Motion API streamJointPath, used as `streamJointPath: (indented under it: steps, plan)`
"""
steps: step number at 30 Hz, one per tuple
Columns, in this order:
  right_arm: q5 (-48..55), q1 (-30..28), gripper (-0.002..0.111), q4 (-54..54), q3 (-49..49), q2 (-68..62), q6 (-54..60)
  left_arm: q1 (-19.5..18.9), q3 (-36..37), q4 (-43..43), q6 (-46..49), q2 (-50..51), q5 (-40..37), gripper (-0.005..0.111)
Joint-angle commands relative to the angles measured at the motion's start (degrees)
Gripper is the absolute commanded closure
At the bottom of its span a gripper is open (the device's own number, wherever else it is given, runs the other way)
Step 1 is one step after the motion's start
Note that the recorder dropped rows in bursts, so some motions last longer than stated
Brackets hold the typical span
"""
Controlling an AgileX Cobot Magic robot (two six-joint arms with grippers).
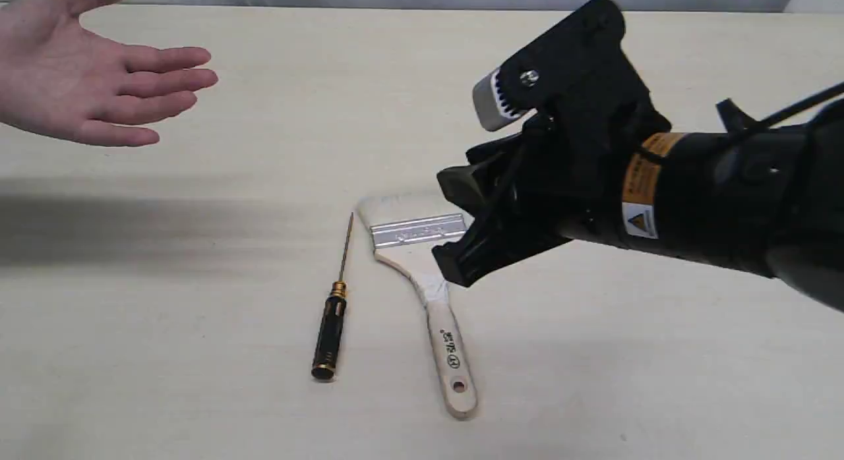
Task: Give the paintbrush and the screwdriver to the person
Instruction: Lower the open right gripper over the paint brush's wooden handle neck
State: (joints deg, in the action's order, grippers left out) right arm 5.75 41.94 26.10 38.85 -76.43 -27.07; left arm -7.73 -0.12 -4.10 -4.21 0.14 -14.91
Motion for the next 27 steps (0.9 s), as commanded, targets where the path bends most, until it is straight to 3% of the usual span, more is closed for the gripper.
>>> streamJointPath:
  steps: [1, 7, 13, 20, 27]
  plan:
    - [2.90, 0.23, 0.078, 0.14, 2.43, -2.95, -0.48, 0.48, 0.12, 0.27, -0.12, -0.14, 0.58, 0.107]
    - [10.53, 0.23, 0.076, 0.14, 6.68, -6.53, 0.43, 0.48, 0.12, 0.02, -0.12, -0.14, 0.70, 0.107]
    - [12.34, 0.23, 0.057, -2.27, 7.21, -7.79, 0.43, 0.48, 0.12, 0.02, -0.12, -0.14, 0.70, 0.107]
    - [15.67, 0.23, 0.057, -5.38, 9.71, -12.23, 1.24, 0.48, 0.12, 0.02, -0.12, -0.14, 0.70, 0.107]
    - [19.83, 0.23, 0.057, -18.30, 14.64, -18.35, 13.03, 0.48, 0.12, 0.02, -0.12, -0.14, 0.70, 0.107]
